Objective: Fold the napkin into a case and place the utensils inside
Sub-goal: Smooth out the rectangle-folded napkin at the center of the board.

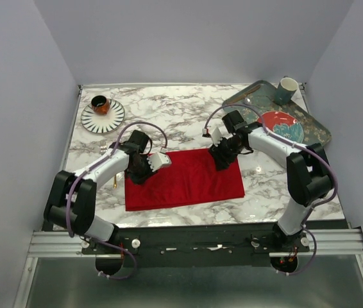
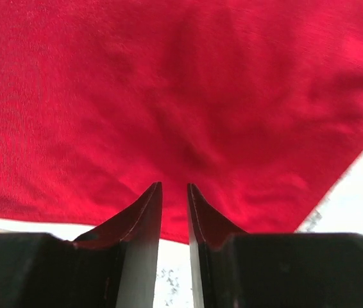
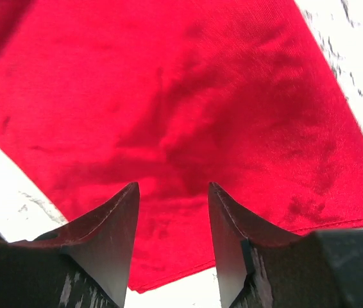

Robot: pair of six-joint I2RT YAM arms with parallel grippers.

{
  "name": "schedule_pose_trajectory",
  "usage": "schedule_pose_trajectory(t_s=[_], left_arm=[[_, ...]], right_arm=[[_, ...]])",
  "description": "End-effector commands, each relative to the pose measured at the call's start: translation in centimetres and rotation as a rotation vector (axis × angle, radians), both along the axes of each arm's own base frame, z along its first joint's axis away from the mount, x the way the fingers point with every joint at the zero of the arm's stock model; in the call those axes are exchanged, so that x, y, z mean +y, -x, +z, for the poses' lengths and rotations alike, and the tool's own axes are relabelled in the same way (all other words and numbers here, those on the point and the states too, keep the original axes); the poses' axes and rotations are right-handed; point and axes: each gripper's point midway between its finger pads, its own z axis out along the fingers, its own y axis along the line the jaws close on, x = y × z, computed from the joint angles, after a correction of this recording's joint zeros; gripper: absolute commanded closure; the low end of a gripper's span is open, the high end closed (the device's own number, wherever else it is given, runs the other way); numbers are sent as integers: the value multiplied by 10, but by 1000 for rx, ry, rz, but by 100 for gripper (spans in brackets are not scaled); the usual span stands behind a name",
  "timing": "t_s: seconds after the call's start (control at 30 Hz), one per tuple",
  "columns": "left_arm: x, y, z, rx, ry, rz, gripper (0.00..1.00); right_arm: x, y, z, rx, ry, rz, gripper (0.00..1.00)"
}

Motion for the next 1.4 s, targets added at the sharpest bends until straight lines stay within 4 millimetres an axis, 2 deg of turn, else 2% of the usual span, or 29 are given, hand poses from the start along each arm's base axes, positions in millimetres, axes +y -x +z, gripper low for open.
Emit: schedule_pose_trajectory(t_s=[0.0, 0.13, 0.17, 0.27, 0.33, 0.43, 0.47, 0.5, 0.53, 0.57, 0.6, 0.63, 0.67, 0.7, 0.73, 0.77, 0.8, 0.83, 0.87, 0.93, 0.97, 1.0, 1.07, 1.1, 1.13, 1.17, 1.23, 1.33, 1.37], left_arm=[[2, -30, -15, -13, -62, 21, 70], [-6, -51, -22, -11, -71, 14, 73], [-7, -54, -27, 3, -77, 11, 73], [-14, -68, -24, -8, -65, 8, 73], [-20, -71, -15, -7, -37, 10, 72], [-42, -78, 23, -43, 89, 38, 59], [-49, -85, 51, -95, 141, 47, 46], [-60, -86, 68, -109, 212, 45, 38], [-66, -89, 84, -126, 260, 87, 30], [-73, -99, 119, -214, 327, 92, 4], [-80, -102, 137, -242, 387, 102, 1], [-82, -107, 155, -278, 434, 119, 1], [-89, -117, 189, -357, 525, 164, 1], [-92, -123, 203, -396, 569, 209, 1], [-89, -132, 214, -437, 591, 271, 1], [-95, -138, 228, -445, 659, 323, 1], [-99, -140, 232, -437, 693, 332, 1], [-105, -139, 234, -420, 732, 322, 1], [-109, -146, 231, -434, 752, 318, 1], [-107, -154, 224, -399, 751, 410, 1], [-106, -159, 212, -335, 714, 423, 1], [-107, -158, 207, -284, 713, 410, 1], [-110, -159, 193, -164, 777, 442, 1], [-103, -162, 189, -137, 809, 474, 1], [-104, -161, 184, -78, 855, 520, 1], [-105, -163, 171, -45, 881, 536, 1], [-111, -154, 163, 77, 949, 554, 1], [-123, -146, 138, 217, 1001, 551, 1], [-125, -146, 123, 271, 1005, 585, 1]], right_arm=[[-20, -6, -30, 32, 113, -88, 46], [-41, 5, -46, 95, 153, -137, 47], [-43, 13, -49, 121, 153, -131, 48], [-47, 24, -44, 136, 141, -140, 48], [-44, 25, -33, 127, 106, -147, 47], [-31, 9, 11, 56, 2, -171, 43], [-29, 0, 33, 13, -45, -189, 38], [-22, -4, 52, 7, -107, -201, 35], [-14, -19, 82, -50, -163, -203, 31], [-11, -26, 100, -82, -200, -214, 23], [-4, -29, 123, -105, -255, -225, 18], [4, -43, 157, -176, -315, -224, 8], [8, -47, 173, -199, -349, -232, 0], [14, -51, 190, -201, -399, -259, 0], [20, -59, 204, -228, -443, -264, 0], [26, -66, 221, -256, -480, -265, 0], [29, -71, 227, -231, -515, -310, 0], [35, -84, 222, -219, -526, -329, 0], [39, -92, 234, -214, -553, -355, 0], [47, -98, 224, -122, -557, -384, 0], [52, -104, 202, -54, -532, -384, 0], [56, -102, 199, -14, -539, -373, 0], [57, -101, 174, 45, -514, -379, 0], [56, -94, 155, 94, -501, -385, 0], [58, -95, 148, 104, -506, -383, 0], [58, -92, 139, 134, -506, -383, 0], [66, -79, 119, 248, -546, -360, 0], [76, -65, 98, 391, -598, -360, 0], [78, -64, 93, 418, -606, -363, 0]])
